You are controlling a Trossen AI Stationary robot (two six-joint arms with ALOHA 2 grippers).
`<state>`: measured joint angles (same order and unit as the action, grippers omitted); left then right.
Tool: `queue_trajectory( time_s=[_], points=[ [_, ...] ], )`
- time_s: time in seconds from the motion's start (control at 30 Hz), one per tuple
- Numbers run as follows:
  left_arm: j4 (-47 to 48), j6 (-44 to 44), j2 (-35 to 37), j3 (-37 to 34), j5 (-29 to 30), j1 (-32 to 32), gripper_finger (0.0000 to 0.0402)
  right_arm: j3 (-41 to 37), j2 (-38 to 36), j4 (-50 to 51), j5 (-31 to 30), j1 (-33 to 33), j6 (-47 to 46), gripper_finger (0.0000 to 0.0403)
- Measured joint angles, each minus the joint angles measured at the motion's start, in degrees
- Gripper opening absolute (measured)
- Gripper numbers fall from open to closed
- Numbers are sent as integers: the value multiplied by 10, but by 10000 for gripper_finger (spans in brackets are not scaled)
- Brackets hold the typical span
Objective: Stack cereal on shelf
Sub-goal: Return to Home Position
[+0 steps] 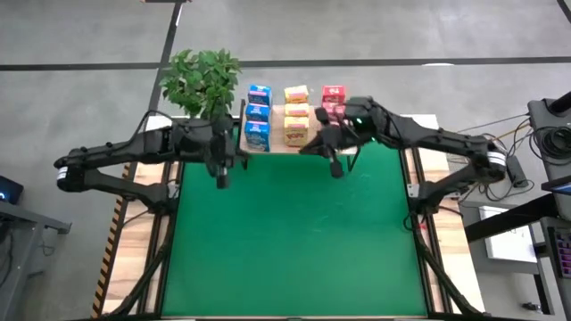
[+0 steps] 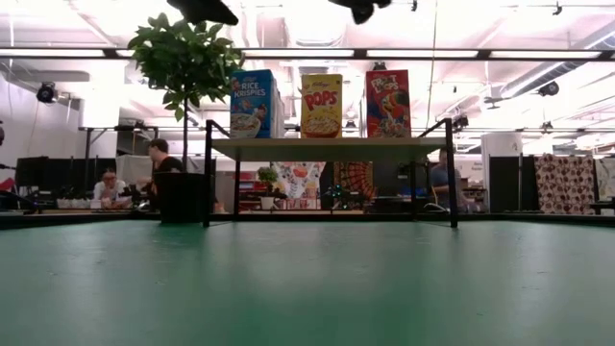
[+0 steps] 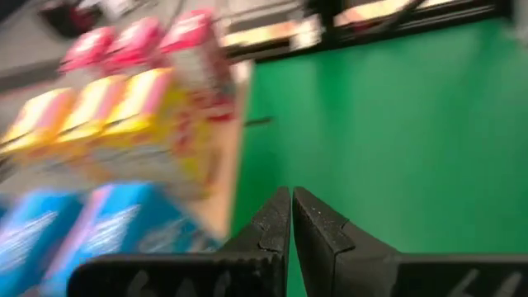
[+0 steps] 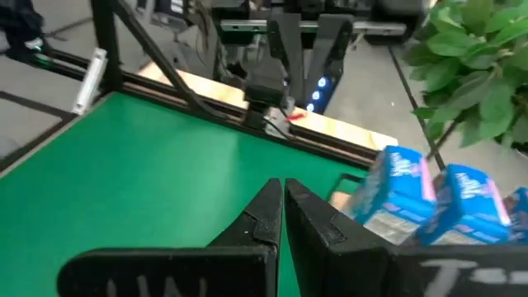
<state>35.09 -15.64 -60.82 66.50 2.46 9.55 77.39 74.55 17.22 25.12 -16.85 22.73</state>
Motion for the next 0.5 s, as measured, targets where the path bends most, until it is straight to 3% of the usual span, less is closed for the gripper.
queue_trajectory(
  time_s=[0.1, 0.37, 0.5],
  points=[
    [-40, -3, 19, -41, -31, -19, 0, -82, -46, -58, 0, 5, -17, 9],
    [-135, -3, 103, -149, -39, -47, 0, -259, -158, -169, -2, 5, -49, 9],
    [-176, -3, 148, -204, -89, -49, 0, -326, -207, -214, -2, 5, -62, 9]
  ],
)
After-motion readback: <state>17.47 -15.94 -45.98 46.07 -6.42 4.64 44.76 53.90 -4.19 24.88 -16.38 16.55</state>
